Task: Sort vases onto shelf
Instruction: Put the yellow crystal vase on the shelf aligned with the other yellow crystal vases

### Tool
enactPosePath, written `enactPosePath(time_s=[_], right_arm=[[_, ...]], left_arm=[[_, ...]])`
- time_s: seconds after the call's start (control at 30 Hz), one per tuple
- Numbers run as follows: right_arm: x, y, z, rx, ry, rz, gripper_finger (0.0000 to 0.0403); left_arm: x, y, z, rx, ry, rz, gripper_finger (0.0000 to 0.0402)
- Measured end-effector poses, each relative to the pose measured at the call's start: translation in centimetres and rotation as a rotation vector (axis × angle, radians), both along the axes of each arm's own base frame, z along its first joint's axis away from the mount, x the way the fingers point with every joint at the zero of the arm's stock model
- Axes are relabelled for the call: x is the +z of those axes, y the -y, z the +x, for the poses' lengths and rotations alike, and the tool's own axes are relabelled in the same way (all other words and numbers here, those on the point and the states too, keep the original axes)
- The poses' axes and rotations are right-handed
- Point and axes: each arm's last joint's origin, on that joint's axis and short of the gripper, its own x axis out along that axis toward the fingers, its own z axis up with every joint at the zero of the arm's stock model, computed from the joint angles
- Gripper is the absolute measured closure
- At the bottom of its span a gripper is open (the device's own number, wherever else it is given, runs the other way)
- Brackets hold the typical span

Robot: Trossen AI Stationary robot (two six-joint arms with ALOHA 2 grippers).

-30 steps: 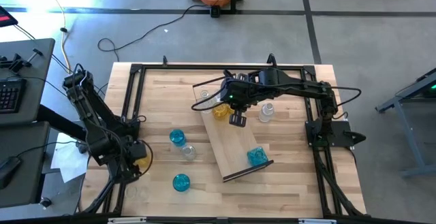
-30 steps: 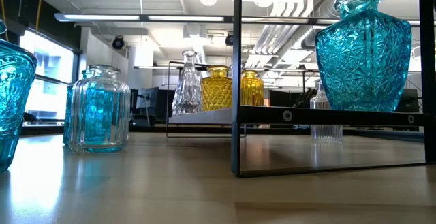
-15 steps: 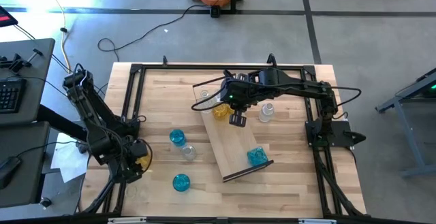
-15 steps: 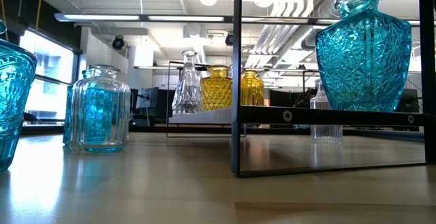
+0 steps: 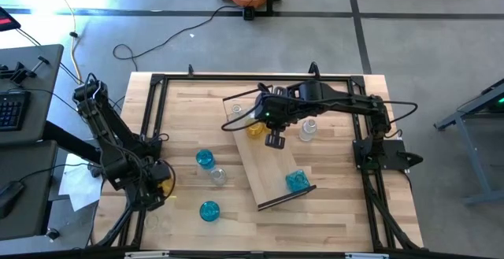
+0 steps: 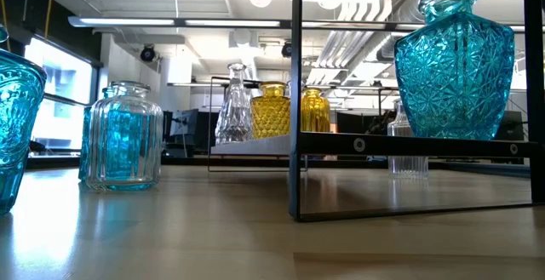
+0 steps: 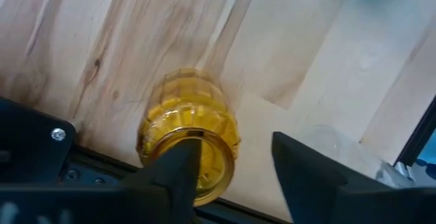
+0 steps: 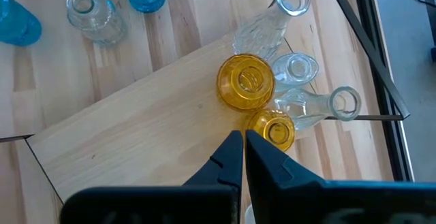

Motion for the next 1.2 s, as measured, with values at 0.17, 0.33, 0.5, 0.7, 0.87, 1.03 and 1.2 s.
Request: enactPosePath(time_s=[0.17,0.33,0.5,0.7,0.87,1.03,1.2], right_arm=[[0.0,0.0,0.0,-0.001,0.0,0.0,0.0403],[0.0,0.0,0.0,-0.001,0.0,0.001,0.0403],[0.0,-0.1,0.0,-0.001,0.001,0.002,0.0403],[0.0,-0.2,0.0,0.004,0.001,0.001,0.0403],[0.0,-0.2,0.0,0.005,0.0,0.001,0.0403],[0.0,-0.2,0.0,0.007,0.0,0.0,0.0403],[0.0,-0.2,0.0,0.007,-0.001,-0.001,0.0403]], left_arm=[[0.0,0.0,0.0,0.019,-0.005,0.001,0.0327],[-0.1,-0.1,-0.1,0.024,-0.018,-0.006,0.0378],[-0.1,0.0,-0.1,0.049,-0.027,-0.016,0.0367],[1.0,0.3,0.0,0.061,-0.054,-0.041,0.038],[3.0,0.1,0.1,0.082,-0.068,-0.046,0.0378],[5.8,-0.3,1.0,0.09,-0.035,-0.058,0.0379],[8.6,-1.3,2.3,0.1,0.023,-0.061,0.0379]])
